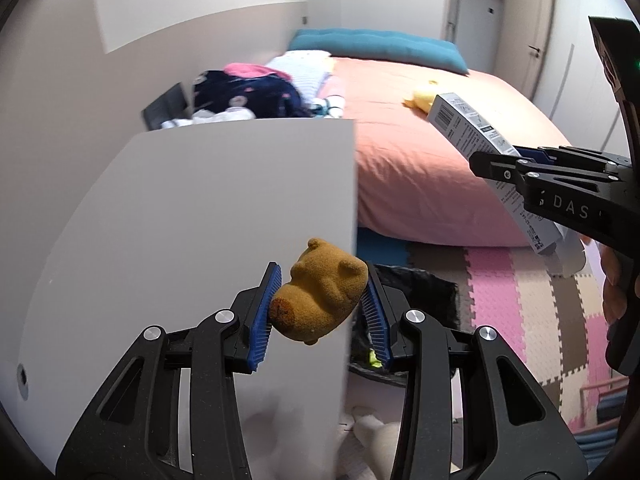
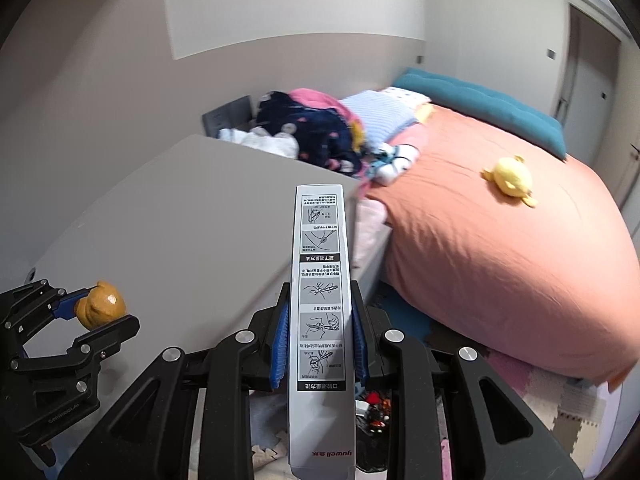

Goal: Collect trash
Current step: 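Carry the brown bear and white box over the black bin, then open both tools to drop the bear and box into the bin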

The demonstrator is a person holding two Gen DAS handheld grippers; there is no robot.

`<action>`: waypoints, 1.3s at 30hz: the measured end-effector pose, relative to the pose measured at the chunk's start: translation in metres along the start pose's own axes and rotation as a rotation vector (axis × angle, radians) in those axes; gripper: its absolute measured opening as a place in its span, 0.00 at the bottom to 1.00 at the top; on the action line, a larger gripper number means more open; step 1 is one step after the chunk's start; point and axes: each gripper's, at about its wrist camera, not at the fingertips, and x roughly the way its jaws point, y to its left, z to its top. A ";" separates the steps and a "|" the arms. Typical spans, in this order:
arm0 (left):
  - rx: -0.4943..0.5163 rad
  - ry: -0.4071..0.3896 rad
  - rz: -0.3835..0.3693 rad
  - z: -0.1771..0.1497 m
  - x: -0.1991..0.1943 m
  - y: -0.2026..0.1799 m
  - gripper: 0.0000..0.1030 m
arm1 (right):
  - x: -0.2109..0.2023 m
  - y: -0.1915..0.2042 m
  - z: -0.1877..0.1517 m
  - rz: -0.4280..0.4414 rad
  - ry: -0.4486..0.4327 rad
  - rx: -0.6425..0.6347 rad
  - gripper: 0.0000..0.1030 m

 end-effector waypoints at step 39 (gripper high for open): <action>0.210 0.075 -0.088 0.041 0.074 -0.121 0.94 | -0.006 -0.144 -0.043 -0.235 0.021 0.247 0.74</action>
